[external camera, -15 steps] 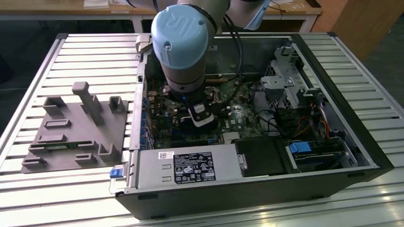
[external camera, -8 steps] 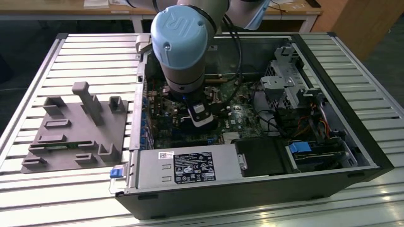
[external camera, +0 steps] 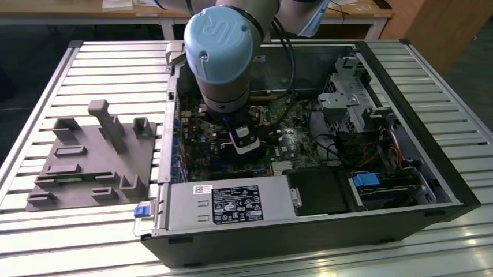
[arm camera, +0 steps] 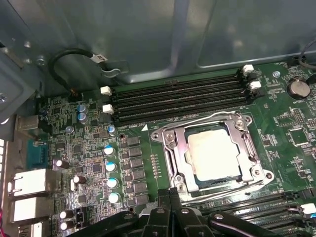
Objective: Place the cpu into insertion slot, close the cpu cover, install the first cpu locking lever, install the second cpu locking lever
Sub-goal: 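Install the second cpu locking lever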
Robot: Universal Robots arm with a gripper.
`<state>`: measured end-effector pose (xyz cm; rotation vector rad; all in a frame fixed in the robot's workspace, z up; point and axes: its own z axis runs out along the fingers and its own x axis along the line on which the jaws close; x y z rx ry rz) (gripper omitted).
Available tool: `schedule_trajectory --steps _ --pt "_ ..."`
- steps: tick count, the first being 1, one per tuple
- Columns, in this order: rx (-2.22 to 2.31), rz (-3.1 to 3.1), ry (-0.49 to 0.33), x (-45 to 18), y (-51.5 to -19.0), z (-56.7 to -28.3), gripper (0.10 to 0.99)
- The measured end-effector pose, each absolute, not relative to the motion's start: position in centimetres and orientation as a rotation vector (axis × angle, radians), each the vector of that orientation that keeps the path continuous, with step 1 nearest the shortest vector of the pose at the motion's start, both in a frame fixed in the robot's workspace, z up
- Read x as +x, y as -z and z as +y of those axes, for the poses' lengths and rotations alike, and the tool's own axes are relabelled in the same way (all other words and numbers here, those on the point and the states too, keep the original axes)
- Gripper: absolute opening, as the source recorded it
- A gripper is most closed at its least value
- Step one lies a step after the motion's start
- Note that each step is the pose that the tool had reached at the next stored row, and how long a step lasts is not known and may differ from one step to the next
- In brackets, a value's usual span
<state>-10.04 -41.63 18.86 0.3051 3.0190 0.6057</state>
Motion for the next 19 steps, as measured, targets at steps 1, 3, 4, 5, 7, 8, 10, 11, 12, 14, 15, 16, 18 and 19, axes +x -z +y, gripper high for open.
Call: schedule_trajectory --steps 1,3,4,5,7,8,10,11,12,14,15,16,18,19 --pt "0.305 3.019 -0.605 -10.05 -18.84 -41.59 0.106" --pt "0.305 3.019 -0.604 -10.05 -18.79 -41.46 0.106" --pt "0.305 3.019 -0.603 -10.04 -18.75 -41.39 0.106" --pt "0.305 3.020 -0.601 -10.04 -18.73 -41.33 0.106" --pt "0.305 3.020 -0.596 -10.05 -18.64 -41.23 0.106" --pt "0.305 3.021 -0.591 -10.05 -18.59 -41.19 0.106" --pt "0.304 3.023 -0.577 -10.06 -18.51 -41.13 0.106" --pt "0.304 3.024 -0.570 -10.07 -18.51 -41.11 0.106" --pt "0.304 3.024 -0.565 -10.06 -18.50 -41.10 0.106" --pt "0.303 3.025 -0.556 -10.07 -18.50 -41.10 0.106" --pt "0.303 3.026 -0.555 -10.07 -18.50 -41.11 0.106" --pt "0.303 3.026 -0.554 -10.07 -18.50 -41.11 0.106" --pt "0.304 3.026 -0.554 -10.07 -18.56 -41.10 0.106" --pt "0.304 3.026 -0.554 -10.07 -18.62 -41.10 0.106"
